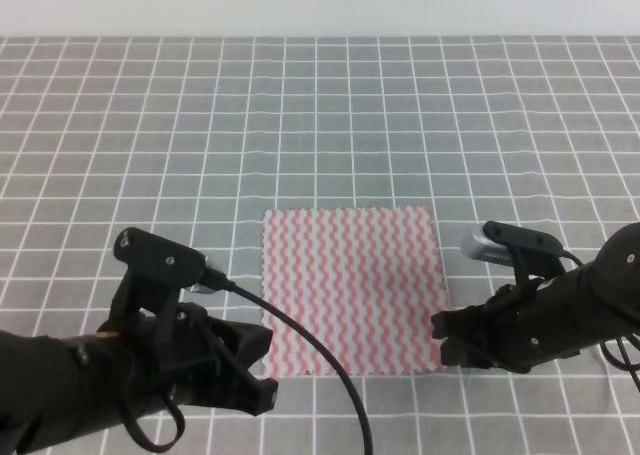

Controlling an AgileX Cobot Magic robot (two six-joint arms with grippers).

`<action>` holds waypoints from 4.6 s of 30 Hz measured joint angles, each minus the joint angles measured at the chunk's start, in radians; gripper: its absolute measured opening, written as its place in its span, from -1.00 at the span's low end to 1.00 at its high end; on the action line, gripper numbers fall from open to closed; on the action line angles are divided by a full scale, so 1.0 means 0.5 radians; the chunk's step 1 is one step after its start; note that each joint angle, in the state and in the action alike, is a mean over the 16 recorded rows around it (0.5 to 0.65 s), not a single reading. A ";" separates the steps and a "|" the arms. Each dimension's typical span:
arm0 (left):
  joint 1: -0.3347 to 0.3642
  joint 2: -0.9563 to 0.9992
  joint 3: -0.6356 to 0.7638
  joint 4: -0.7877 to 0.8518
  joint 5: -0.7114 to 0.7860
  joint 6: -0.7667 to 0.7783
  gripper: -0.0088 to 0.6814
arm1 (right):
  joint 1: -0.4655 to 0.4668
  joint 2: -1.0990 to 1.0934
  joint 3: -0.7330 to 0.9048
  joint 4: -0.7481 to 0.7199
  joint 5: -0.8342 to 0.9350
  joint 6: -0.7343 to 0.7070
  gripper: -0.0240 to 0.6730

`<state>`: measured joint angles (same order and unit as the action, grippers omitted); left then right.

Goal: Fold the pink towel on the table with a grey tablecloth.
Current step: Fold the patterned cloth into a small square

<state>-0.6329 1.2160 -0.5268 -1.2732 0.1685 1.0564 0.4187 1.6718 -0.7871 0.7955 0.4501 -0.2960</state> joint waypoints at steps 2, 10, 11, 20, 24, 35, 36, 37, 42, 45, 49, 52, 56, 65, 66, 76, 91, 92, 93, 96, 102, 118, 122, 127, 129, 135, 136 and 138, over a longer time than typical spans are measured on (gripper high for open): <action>0.000 0.000 0.000 0.000 0.002 0.000 -0.99 | 0.000 0.003 0.000 0.000 0.001 0.000 -0.63; 0.000 0.002 0.000 0.000 0.005 0.018 -0.99 | 0.000 0.012 -0.002 0.000 0.002 0.000 -0.85; 0.000 0.003 0.000 0.000 0.005 0.026 -0.99 | 0.000 0.011 -0.004 0.000 0.005 0.000 -0.87; 0.000 0.005 0.000 0.004 -0.012 0.291 -0.99 | 0.001 -0.028 -0.064 0.000 0.051 0.001 -0.97; 0.000 0.005 0.000 0.007 -0.020 0.479 -0.99 | 0.001 -0.044 -0.113 0.000 0.068 0.001 -0.97; 0.000 0.005 0.000 0.012 -0.003 0.850 -0.82 | 0.001 -0.065 -0.212 0.021 0.026 -0.009 -0.97; 0.000 0.005 0.000 0.012 0.000 0.866 -0.74 | 0.001 -0.065 -0.215 0.029 0.018 -0.013 -0.97; 0.000 0.005 0.000 0.012 0.002 0.883 -0.67 | 0.001 -0.067 -0.218 0.037 0.010 -0.017 -0.97; 0.000 0.009 0.000 0.012 0.021 1.011 -0.29 | 0.001 -0.063 -0.224 0.081 -0.034 -0.047 -0.97; 0.000 0.030 0.000 -0.001 0.042 1.122 -0.06 | 0.001 -0.062 -0.230 0.107 -0.055 -0.067 -0.97; 0.000 0.085 -0.003 -0.033 0.061 1.274 0.20 | 0.000 -0.066 -0.245 0.141 -0.074 -0.093 -0.97; 0.000 0.146 -0.014 -0.067 0.065 1.403 0.27 | 0.001 -0.059 -0.262 0.152 -0.081 -0.102 -0.97; 0.000 0.244 -0.042 -0.112 0.074 1.552 0.30 | 0.000 -0.040 -0.295 0.158 -0.069 -0.108 -0.97; 0.000 0.469 -0.148 -0.170 0.070 1.723 0.30 | 0.000 0.014 -0.351 0.162 -0.044 -0.109 -0.97; 0.000 0.490 -0.159 -0.171 0.074 1.733 0.30 | 0.000 0.021 -0.355 0.163 -0.043 -0.109 -0.97; 0.000 0.629 -0.214 -0.173 0.073 1.794 0.30 | 0.000 0.053 -0.363 0.171 -0.071 -0.111 -0.97; -0.001 0.644 -0.216 -0.180 0.009 1.853 0.31 | 0.000 0.068 -0.436 0.188 -0.052 -0.114 -0.97; -0.001 0.644 -0.216 -0.181 0.008 1.857 0.31 | 0.000 0.068 -0.441 0.189 -0.050 -0.114 -0.97; -0.001 0.644 -0.216 -0.181 0.007 1.861 0.31 | 0.000 0.068 -0.445 0.189 -0.049 -0.114 -0.97; 0.000 0.643 -0.216 -0.183 0.005 1.870 0.31 | 0.001 0.073 -0.455 0.188 -0.045 -0.113 -0.97; 0.000 0.675 -0.216 -0.183 -0.008 1.876 0.30 | 0.001 0.077 -0.460 0.186 -0.050 -0.113 -0.97; 0.000 0.811 -0.255 -0.263 -0.077 1.879 0.30 | 0.001 0.082 -0.460 0.190 -0.056 -0.134 -0.97; 0.000 0.815 -0.275 -0.302 -0.112 1.879 0.29 | 0.001 0.082 -0.460 0.196 -0.054 -0.145 -0.97; 0.000 0.822 -0.297 -0.339 -0.152 1.881 0.22 | 0.001 0.079 -0.460 0.202 -0.055 -0.159 -0.97; 0.000 0.822 -0.303 -0.345 -0.163 1.888 0.15 | 0.002 0.084 -0.460 0.204 -0.056 -0.161 -0.97; 0.000 0.822 -0.306 -0.345 -0.143 1.958 -0.17 | 0.001 0.082 -0.460 0.209 -0.056 -0.164 -0.97; 0.000 0.820 -0.305 -0.345 -0.136 1.971 -0.23 | 0.001 0.082 -0.460 0.209 -0.056 -0.164 -0.97; 0.000 0.822 -0.306 -0.346 -0.124 1.999 -0.34 | 0.002 0.084 -0.460 0.208 -0.057 -0.164 -0.97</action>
<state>-0.6331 1.6270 -0.6797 -1.4462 0.1066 2.0560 0.4196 1.7137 -1.0172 0.8996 0.4217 -0.3780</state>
